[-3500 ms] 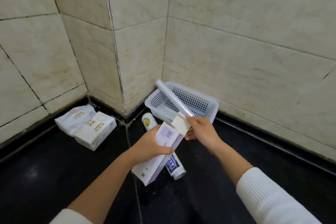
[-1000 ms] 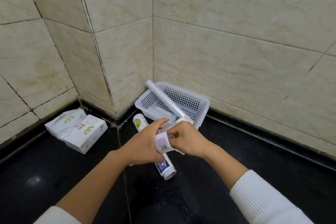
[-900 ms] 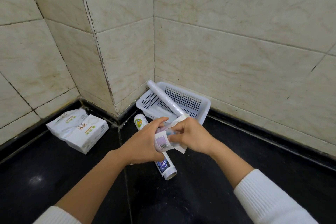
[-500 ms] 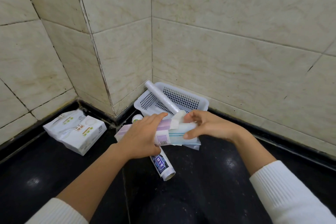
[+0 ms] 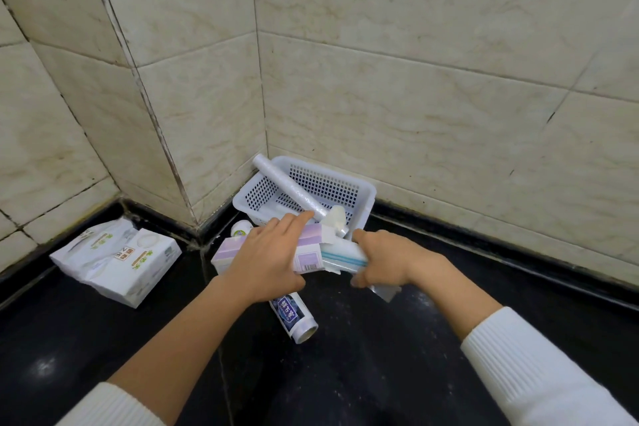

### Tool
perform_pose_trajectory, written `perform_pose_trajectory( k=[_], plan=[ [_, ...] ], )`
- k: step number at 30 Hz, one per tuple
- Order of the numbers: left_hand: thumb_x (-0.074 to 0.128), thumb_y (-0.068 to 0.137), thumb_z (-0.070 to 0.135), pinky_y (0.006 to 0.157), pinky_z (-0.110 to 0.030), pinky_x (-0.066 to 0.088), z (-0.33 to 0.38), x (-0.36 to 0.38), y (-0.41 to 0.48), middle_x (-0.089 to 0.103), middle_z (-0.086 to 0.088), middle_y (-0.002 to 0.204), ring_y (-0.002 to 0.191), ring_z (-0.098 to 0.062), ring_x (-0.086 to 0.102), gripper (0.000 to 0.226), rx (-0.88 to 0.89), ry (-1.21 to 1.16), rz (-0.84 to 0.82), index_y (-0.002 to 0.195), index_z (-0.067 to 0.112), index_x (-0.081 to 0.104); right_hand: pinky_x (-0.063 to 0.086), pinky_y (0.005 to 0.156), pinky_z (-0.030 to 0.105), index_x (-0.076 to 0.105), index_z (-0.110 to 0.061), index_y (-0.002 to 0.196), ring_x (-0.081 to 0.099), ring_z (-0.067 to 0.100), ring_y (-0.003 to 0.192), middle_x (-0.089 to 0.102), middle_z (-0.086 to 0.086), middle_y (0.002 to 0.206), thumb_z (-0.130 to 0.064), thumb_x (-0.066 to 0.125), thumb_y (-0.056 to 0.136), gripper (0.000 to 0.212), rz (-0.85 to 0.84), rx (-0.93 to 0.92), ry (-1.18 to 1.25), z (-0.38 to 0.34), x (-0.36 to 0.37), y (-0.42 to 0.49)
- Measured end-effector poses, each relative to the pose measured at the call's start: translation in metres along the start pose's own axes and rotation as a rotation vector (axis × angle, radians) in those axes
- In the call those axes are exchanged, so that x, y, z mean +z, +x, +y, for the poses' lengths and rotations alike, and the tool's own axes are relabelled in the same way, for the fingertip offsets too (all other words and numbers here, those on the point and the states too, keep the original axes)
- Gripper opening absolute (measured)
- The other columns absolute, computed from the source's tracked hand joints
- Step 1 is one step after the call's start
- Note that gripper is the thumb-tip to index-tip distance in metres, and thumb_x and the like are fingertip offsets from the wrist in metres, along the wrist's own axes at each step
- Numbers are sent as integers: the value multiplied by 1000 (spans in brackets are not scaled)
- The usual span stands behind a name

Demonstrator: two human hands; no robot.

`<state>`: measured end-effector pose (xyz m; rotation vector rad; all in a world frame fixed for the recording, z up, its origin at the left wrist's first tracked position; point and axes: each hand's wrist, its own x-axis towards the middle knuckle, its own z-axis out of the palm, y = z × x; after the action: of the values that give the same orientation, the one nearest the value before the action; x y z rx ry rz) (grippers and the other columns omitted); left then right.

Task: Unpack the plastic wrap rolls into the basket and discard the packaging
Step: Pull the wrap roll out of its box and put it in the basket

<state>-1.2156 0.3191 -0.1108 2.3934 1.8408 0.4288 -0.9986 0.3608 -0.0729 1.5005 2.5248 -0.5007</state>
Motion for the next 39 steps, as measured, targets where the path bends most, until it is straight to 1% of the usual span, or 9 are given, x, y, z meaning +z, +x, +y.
perform_pose_trajectory(
  k=[3, 8, 12, 15, 19, 25, 32, 36, 39],
  plan=[
    [68, 54, 38, 87, -35, 39, 14, 3, 4, 44, 11, 123, 109, -16, 46, 105, 9, -36, -18, 145, 33, 15, 38, 61, 29, 56, -27, 106, 54, 20, 75, 56, -2, 87, -34, 69, 75, 35, 49, -25, 68, 3, 11, 2],
    [70, 55, 38, 82, -33, 48, 19, 8, 5, 42, 17, 113, 103, -9, 49, 99, -169, -389, -107, 138, 45, 17, 46, 62, 29, 57, -35, 70, 61, 12, 66, 63, -10, 69, -33, 60, 82, 13, 154, 48, 371, 46, 7, -12],
    [75, 55, 41, 78, -24, 50, 43, 24, 9, 54, 22, 108, 95, -1, 57, 88, -206, -706, -276, 127, 54, 27, 55, 70, 37, 62, -15, 77, 68, 17, 66, 67, -3, 66, -18, 62, 84, 8, 370, 158, 707, 79, 8, -22],
    [76, 66, 49, 78, -18, 45, 80, 58, 12, 55, 19, 115, 100, 1, 55, 86, -208, -802, -471, 136, 44, 27, 58, 66, 40, 62, -6, 87, 71, 20, 60, 69, 4, 67, -5, 60, 84, 4, 418, 210, 886, 89, 14, -21],
    [56, 90, 45, 106, -42, 42, 132, 115, 15, 38, -10, 147, 128, -27, 47, 82, -411, -801, -670, 151, 23, 7, 56, 57, 25, 58, -16, 104, 68, 16, 59, 70, 8, 75, -9, 57, 88, 18, 380, 197, 891, 92, 30, -19],
    [49, 90, 49, 110, -40, 30, 152, 144, 15, 15, -11, 158, 141, -29, 29, 87, -508, -759, -806, 152, 29, -8, 56, 56, 25, 58, -18, 105, 65, 14, 65, 65, 3, 75, -10, 60, 83, 24, 308, 207, 896, 93, 52, 0],
    [61, 88, 22, 108, -32, 38, 66, 110, 36, 46, -6, 133, 126, -21, 46, 51, -410, -685, -193, 137, 20, 48, 59, 69, 47, 61, -7, 99, 69, 29, 73, 67, 12, 82, -12, 64, 80, 21, 308, 182, 849, 87, 37, 53],
    [57, 92, 18, 108, -31, 28, -2, 99, 55, 38, -12, 143, 131, -25, 32, 51, -443, -414, 110, 140, 10, 41, 52, 64, 38, 58, -12, 93, 64, 30, 76, 64, 9, 84, -17, 64, 80, 15, 276, 140, 742, 69, 22, 102],
    [49, 98, 22, 119, -41, 16, -44, 103, 67, 20, -19, 157, 145, -32, 18, 55, -471, -248, 81, 147, 3, 32, 44, 58, 26, 55, -17, 96, 59, 22, 78, 57, -3, 81, -19, 65, 82, 18, 218, 84, 673, 51, 20, 140]
  ],
)
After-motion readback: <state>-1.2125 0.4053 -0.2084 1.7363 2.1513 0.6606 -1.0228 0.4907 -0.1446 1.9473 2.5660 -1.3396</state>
